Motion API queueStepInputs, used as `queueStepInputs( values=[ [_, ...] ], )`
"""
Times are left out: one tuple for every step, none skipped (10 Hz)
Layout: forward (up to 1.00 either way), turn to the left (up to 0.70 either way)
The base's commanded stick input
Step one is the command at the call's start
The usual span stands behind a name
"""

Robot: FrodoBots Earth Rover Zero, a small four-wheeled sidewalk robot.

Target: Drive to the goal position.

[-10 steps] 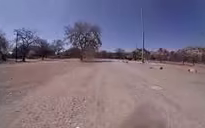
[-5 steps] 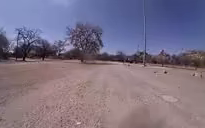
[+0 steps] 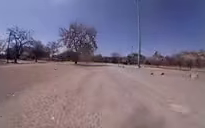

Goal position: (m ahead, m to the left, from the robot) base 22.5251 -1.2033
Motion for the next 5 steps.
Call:
queueStepInputs(
  values=[
    [1.00,0.00],
    [1.00,0.00],
    [1.00,0.00],
    [1.00,0.00],
    [1.00,0.00]
  ],
)
